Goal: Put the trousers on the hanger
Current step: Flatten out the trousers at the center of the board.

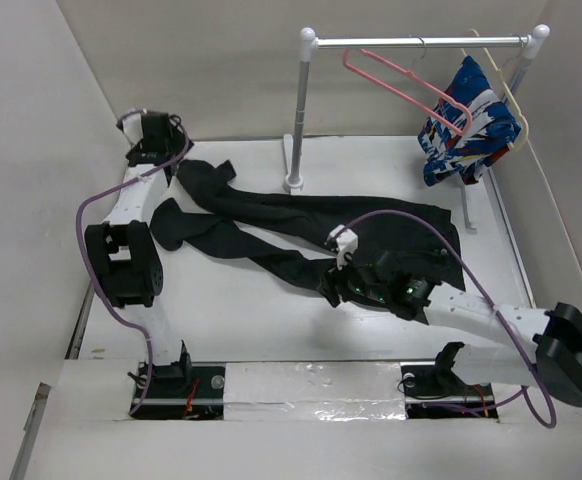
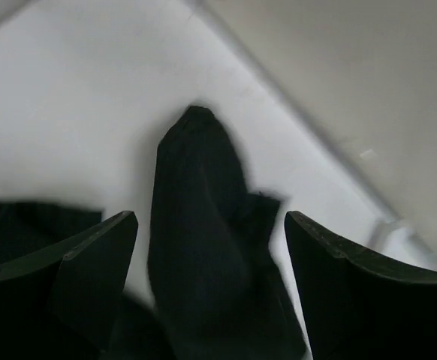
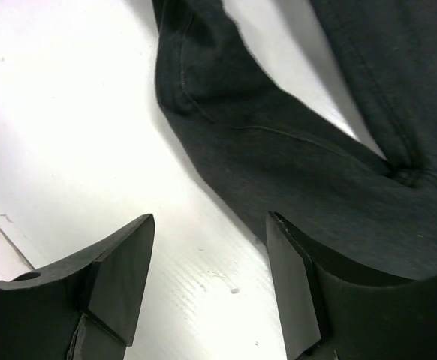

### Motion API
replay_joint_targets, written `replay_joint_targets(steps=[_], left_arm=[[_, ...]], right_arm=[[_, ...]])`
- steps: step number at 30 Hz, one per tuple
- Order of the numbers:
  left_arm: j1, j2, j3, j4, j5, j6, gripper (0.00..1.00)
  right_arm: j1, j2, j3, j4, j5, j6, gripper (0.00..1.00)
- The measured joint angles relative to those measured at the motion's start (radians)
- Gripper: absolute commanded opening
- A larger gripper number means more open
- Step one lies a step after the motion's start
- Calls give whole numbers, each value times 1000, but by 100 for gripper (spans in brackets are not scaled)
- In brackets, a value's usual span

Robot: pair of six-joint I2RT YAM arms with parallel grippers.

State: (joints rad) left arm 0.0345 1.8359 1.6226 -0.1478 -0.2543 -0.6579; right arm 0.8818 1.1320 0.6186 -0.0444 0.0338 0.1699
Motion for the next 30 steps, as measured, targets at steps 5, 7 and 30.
replay_joint_targets(steps=[5, 7, 30], left_arm=[[0, -54, -310, -1, -2, -54, 72], [-9, -172, -490, 34, -18, -89, 71], [-1, -214, -758, 169, -59, -192, 0]], right_arm=[[86, 116, 69, 2, 64, -10, 70], [108, 155, 92, 8, 81, -12, 76], [159, 460, 198, 15, 325, 7, 0]])
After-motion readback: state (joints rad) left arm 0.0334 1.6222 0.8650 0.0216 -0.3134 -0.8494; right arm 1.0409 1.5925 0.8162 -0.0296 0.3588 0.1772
